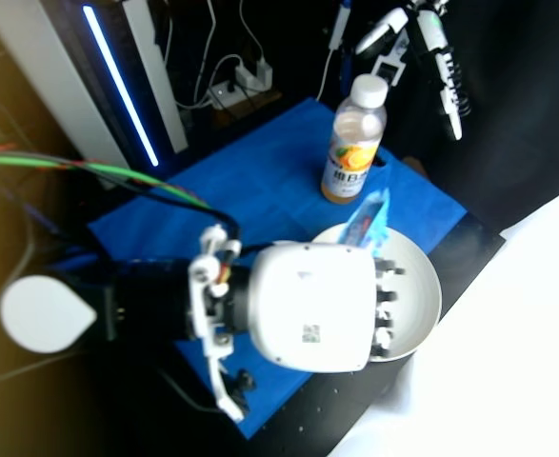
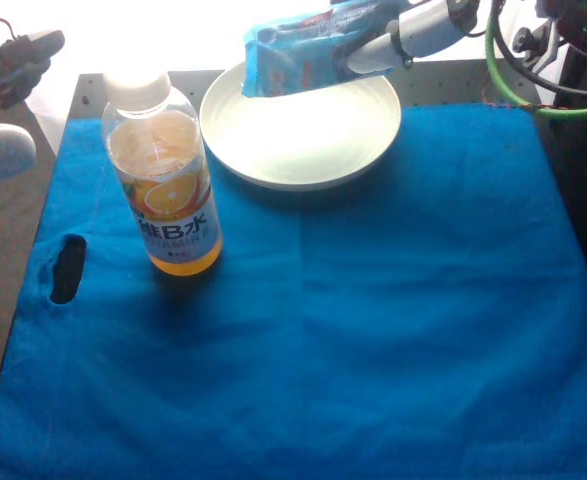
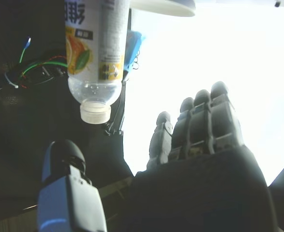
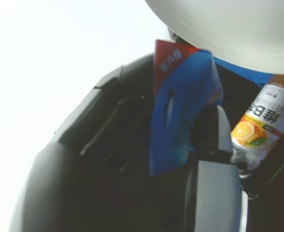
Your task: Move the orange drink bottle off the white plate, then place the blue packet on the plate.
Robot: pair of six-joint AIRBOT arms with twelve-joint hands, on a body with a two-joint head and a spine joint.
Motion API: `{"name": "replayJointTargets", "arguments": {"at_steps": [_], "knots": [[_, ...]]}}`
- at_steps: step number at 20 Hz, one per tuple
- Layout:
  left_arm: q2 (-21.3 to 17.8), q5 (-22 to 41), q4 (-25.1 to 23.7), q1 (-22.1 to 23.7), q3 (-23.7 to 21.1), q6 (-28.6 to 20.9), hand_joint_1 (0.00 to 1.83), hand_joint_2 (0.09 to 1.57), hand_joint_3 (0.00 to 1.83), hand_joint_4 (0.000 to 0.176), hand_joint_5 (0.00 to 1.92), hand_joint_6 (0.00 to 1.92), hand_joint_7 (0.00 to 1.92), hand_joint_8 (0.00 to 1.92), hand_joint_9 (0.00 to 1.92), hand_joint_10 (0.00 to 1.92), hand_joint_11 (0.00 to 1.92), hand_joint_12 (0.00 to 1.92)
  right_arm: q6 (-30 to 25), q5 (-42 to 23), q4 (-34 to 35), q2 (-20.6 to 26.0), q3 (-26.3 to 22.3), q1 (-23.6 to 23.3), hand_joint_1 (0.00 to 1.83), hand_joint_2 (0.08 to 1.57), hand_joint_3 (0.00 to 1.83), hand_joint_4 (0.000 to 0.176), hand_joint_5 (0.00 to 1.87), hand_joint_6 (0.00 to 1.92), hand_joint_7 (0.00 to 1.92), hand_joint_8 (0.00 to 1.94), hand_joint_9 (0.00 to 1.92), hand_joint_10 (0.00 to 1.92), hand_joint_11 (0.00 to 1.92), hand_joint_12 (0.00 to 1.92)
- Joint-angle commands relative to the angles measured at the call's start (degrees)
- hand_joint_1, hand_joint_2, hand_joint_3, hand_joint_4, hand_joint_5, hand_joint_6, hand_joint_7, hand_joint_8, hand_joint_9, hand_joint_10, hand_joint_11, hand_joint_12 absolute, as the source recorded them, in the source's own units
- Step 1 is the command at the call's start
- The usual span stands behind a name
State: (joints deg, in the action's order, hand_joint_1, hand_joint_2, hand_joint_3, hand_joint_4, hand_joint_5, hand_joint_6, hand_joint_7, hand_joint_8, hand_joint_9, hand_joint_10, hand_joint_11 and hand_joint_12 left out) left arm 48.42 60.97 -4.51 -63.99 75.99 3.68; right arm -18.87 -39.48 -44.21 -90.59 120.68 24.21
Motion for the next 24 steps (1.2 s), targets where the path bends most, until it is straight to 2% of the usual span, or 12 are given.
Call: {"name": "replayJointTargets", "arguments": {"at_steps": [1, 2, 3, 5, 8, 9, 11, 15, 16, 21, 22, 24], "knots": [[0.28, 7.15, 3.13, 0.33, -0.06, -0.25, 0.28, 0.96, 0.02, 0.176, 0.0, 0.0, 0.0, 0.0, 0.0, 0.0, 0.0, 0.0, -0.66, -3.77, 3.89, -0.41, 0.69, -0.25, 1.38, 1.0, 0.0, 0.0, 1.19, 0.45, 1.37, 0.24, 1.28, 0.75, 1.05, 1.0], [0.36, 7.29, 3.25, 0.33, -0.03, -0.25, 0.27, 0.96, 0.02, 0.176, 0.0, 0.0, 0.0, 0.0, 0.0, 0.0, 0.0, 0.0, -0.7, -3.48, 3.88, -0.9, 1.36, -0.13, 1.31, 0.99, 0.0, 0.0, 1.3, 0.3, 1.36, 0.41, 1.3, 0.52, 1.1, 0.95], [0.47, 7.39, 3.3, 0.33, 0.01, -0.25, 0.26, 0.96, 0.02, 0.176, 0.0, 0.0, 0.0, 0.0, 0.0, 0.0, 0.0, 0.0, -0.8, -3.25, 3.87, -1.3, 1.93, 0.02, 1.39, 1.01, 0.0, 0.0, 1.2, 0.44, 1.27, 0.4, 1.22, 0.81, 1.06, 0.88], [0.68, 7.64, 3.43, 0.33, 0.1, -0.25, 0.25, 0.96, 0.01, 0.176, 0.0, 0.0, 0.0, 0.0, 0.0, 0.0, 0.0, 0.0, -1.15, -2.64, 3.86, -2.23, 3.12, 0.49, 1.4, 1.02, 0.0, 0.0, 1.12, 0.58, 1.2, 0.49, 1.18, 0.89, 1.06, 0.84], [0.96, 8.21, 3.48, 0.35, 0.09, -0.25, 0.21, 0.96, 0.0, 0.176, 0.0, 0.0, 0.0, 0.0, 0.0, 0.0, 0.0, 0.0, -1.43, -1.21, 3.84, -3.81, 5.06, 1.34, 1.29, 1.03, 0.0, 0.0, 1.17, 0.5, 1.22, 0.76, 1.3, 0.5, 1.04, 1.13], [1.07, 8.45, 3.57, 0.35, 0.11, -0.25, 0.23, 0.95, 0.0, 0.176, 0.0, 0.0, 0.0, 0.0, 0.0, 0.0, 0.0, 0.0, -1.82, -1.02, 3.79, -4.31, 5.73, 1.68, 1.38, 1.03, 0.01, 0.0, 1.11, 0.59, 1.18, 0.62, 1.18, 0.85, 0.98, 1.02], [1.26, 8.92, 3.87, 0.35, 0.1, -0.25, 0.3, 0.94, 0.0, 0.176, 0.0, 0.0, 0.0, 0.0, 0.0, 0.0, 0.0, 0.0, -1.9, -0.38, 3.58, -5.1, 6.38, 2.28, 1.39, 1.06, 0.0, 0.0, 1.05, 0.69, 1.11, 0.72, 1.05, 1.08, 0.86, 1.02], [1.72, 9.21, 3.96, 0.32, 0.07, -0.25, 0.2, 0.95, 0.0, 0.176, 0.0, 0.0, 0.0, 0.0, 0.0, 0.0, 0.0, 0.0, -1.9, 1.88, 2.12, -5.68, 6.67, 3.27, 1.28, 1.09, 0.0, 0.0, 1.01, 0.8, 1.08, 0.95, 1.07, 0.8, 0.84, 1.24], [1.7, 9.3, 3.96, 0.28, -0.1, -0.25, 0.22, 0.94, 0.0, 0.176, 0.0, 0.0, 0.0, 0.0, 0.0, 0.0, 0.0, 0.0, -1.9, 2.6, 1.29, -5.89, 6.66, 3.47, 1.37, 1.08, 0.01, 0.0, 0.98, 0.79, 1.04, 0.85, 1.04, 1.08, 0.84, 1.18], [1.65, 9.44, 3.97, 0.19, -0.21, -0.25, 0.22, 0.96, 0.01, 0.172, 0.0, 0.0, 0.0, 0.0, 0.0, 0.0, 0.0, 0.0, -1.91, 3.65, 0.1, -6.82, 7.03, 3.87, 1.38, 1.1, 0.0, 0.0, 0.98, 0.78, 0.98, 0.93, 1.0, 1.2, 0.82, 1.28], [1.69, 9.45, 3.97, 0.17, -0.22, -0.25, 0.21, 0.95, 0.0, 0.157, 0.0, 0.0, 0.0, 0.0, 0.0, 0.0, 0.0, 0.0, -1.91, 3.66, -0.02, -6.93, 7.07, 3.89, 1.39, 1.09, 0.0, 0.0, 1.08, 0.51, 0.99, 0.98, 1.01, 1.26, 0.79, 1.41], [1.76, 9.44, 3.97, 0.12, -0.22, -0.26, 0.24, 0.93, 0.0, 0.174, 0.0, 0.0, 0.0, 0.0, 0.0, 0.0, 0.0, 0.0, -1.91, 3.67, -0.1, -7.03, 7.07, 3.9, 1.38, 1.11, 0.0, 0.0, 0.98, 0.88, 0.95, 0.95, 0.96, 1.21, 0.67, 1.27]]}}
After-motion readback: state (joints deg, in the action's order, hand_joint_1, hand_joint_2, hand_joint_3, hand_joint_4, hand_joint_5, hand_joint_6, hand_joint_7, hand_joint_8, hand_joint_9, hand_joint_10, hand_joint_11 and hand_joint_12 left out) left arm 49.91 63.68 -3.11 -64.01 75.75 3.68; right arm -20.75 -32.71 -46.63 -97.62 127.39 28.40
